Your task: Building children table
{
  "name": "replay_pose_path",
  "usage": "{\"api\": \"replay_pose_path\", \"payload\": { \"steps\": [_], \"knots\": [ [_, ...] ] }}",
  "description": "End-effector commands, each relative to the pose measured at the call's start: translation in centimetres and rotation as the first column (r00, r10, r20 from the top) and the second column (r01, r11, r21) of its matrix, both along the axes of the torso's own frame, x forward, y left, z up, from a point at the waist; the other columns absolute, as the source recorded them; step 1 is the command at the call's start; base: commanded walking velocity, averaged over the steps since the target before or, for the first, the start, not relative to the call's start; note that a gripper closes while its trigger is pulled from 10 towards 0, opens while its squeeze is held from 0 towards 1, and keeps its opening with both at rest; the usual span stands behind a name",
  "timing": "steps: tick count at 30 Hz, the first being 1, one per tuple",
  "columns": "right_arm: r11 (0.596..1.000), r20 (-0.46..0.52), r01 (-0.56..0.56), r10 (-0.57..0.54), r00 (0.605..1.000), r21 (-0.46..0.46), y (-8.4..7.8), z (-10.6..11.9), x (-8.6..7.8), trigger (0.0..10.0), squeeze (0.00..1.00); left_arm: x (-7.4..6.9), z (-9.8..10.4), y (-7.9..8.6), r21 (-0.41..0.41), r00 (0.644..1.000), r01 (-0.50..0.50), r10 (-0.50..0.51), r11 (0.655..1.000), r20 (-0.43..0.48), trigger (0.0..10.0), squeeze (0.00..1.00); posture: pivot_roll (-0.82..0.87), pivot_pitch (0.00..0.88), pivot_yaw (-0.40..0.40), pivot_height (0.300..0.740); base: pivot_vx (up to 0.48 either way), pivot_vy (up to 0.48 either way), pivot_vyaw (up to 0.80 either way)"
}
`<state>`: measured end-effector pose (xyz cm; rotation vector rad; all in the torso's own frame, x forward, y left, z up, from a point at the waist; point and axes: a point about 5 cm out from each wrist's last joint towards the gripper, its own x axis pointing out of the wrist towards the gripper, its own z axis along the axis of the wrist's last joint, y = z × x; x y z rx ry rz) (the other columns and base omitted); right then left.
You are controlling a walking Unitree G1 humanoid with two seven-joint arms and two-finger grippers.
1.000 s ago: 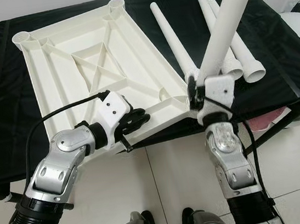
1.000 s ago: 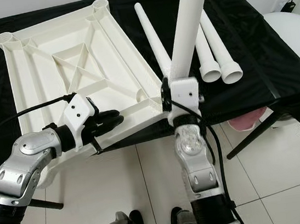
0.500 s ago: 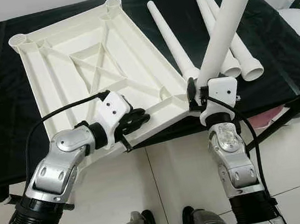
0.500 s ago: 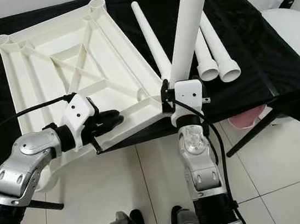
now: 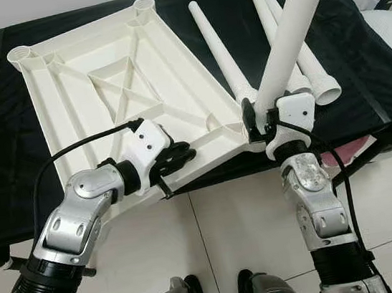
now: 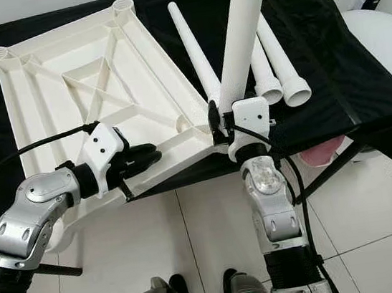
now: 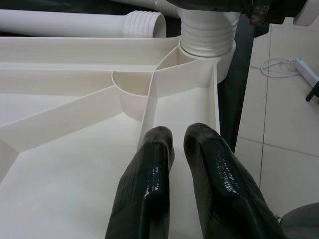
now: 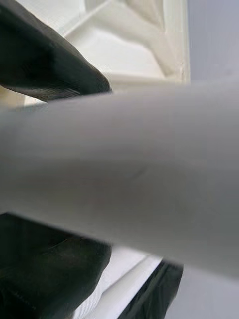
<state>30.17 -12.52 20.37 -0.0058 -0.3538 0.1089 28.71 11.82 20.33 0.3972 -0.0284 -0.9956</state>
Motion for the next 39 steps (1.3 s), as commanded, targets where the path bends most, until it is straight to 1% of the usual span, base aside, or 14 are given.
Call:
{"api": "replay_pose_path", "payload": {
  "steps": [1,2,3,6,10,11,12,20,24,25,28,33,36,39],
  "knots": [
    [1.0,-0.002,-0.025,0.025,1.0,0.008,0.1,0.0,-0.1,10.0,0.0,-0.1,-0.2,0.1,-0.001,0.999,0.019,-0.019,1.0,-0.026,10.0,0.0,-0.06,0.221,0.036,0.74,0.0,0.0,0.0],
    [0.999,0.003,-0.046,0.046,0.999,0.003,0.1,0.2,-0.1,10.0,0.0,-0.1,-0.1,0.1,-0.005,1.0,0.017,-0.017,1.0,-0.022,10.0,0.15,-0.06,0.221,0.036,0.74,0.0,0.0,0.0],
    [0.998,0.003,-0.069,0.069,0.998,0.001,0.1,0.2,-0.1,10.0,0.0,-0.1,0.1,0.1,-0.013,1.0,0.016,-0.017,1.0,-0.023,10.0,1.0,-0.06,0.218,0.035,0.74,0.0,0.0,0.0],
    [0.996,0.006,-0.093,0.093,0.996,-0.004,0.1,0.3,0.0,10.0,0.0,0.0,0.3,0.1,-0.032,1.0,0.012,-0.013,0.999,-0.023,10.0,1.0,-0.06,0.216,0.035,0.74,0.0,0.0,0.0],
    [0.993,0.01,-0.114,0.114,0.993,-0.007,0.0,0.5,0.1,10.0,0.0,0.1,0.5,0.1,-0.02,1.0,0.004,-0.005,1.0,-0.003,10.0,1.0,-0.06,0.215,0.035,0.74,0.0,0.0,0.0],
    [0.993,0.013,-0.121,0.121,0.993,-0.008,0.0,0.6,0.2,10.0,0.0,0.1,0.5,0.1,-0.018,1.0,0.003,-0.003,1.0,0.001,10.0,0.83,-0.06,0.213,0.036,0.74,0.0,0.0,0.0],
    [0.991,0.019,-0.134,0.134,0.991,-0.01,-0.1,0.7,0.2,10.0,0.0,0.1,0.5,0.0,-0.015,1.0,0.004,-0.004,1.0,0.006,10.0,0.0,-0.06,0.209,0.037,0.74,0.0,0.0,0.0],
    [0.984,0.034,-0.178,0.179,0.983,-0.022,-0.4,1.3,0.4,10.0,0.0,0.0,0.7,-0.7,-0.045,1.0,-0.024,0.023,0.999,-0.012,10.0,0.0,-0.07,0.202,0.041,0.74,0.0,0.0,0.0],
    [0.98,0.035,-0.194,0.195,0.98,-0.036,-1.0,1.6,0.6,10.0,0.0,0.9,1.1,-1.0,-0.076,0.992,-0.116,0.113,0.99,-0.048,10.0,0.0,-0.07,0.2,0.04,0.74,0.0,0.0,0.0],
    [0.98,0.035,-0.194,0.195,0.98,-0.036,-1.0,1.6,0.6,10.0,0.0,0.9,1.1,-1.0,-0.076,0.992,-0.116,0.113,0.99,-0.048,10.0,0.0,-0.07,0.2,0.04,0.74,0.0,0.0,0.0],
    [0.981,0.036,-0.19,0.191,0.981,-0.043,-1.4,1.7,0.7,10.0,0.0,1.5,1.1,-1.2,-0.069,0.982,-0.183,0.178,0.981,-0.067,10.0,0.0,-0.07,0.2,0.039,0.74,0.0,0.0,0.0],
    [0.981,0.035,-0.188,0.19,0.981,-0.053,-1.7,1.8,0.8,10.0,0.0,1.7,1.2,-1.5,-0.073,0.979,-0.196,0.191,0.978,-0.075,10.0,0.0,-0.08,0.205,0.039,0.74,0.0,0.0,0.0],
    [0.981,0.03,-0.19,0.191,0.981,-0.05,-1.8,1.8,0.8,10.0,0.0,1.7,1.0,-1.7,-0.079,0.975,-0.204,0.195,0.976,-0.107,10.0,0.0,-0.08,0.209,0.038,0.74,0.0,0.0,0.0],
    [0.98,0.027,-0.193,0.195,0.98,-0.053,-1.8,1.7,0.8,10.0,0.0,1.8,1.0,-1.7,-0.056,0.973,-0.21,0.203,0.976,-0.11,10.0,0.0,-0.08,0.214,0.039,0.74,0.0,0.0,0.0]
  ]
}}
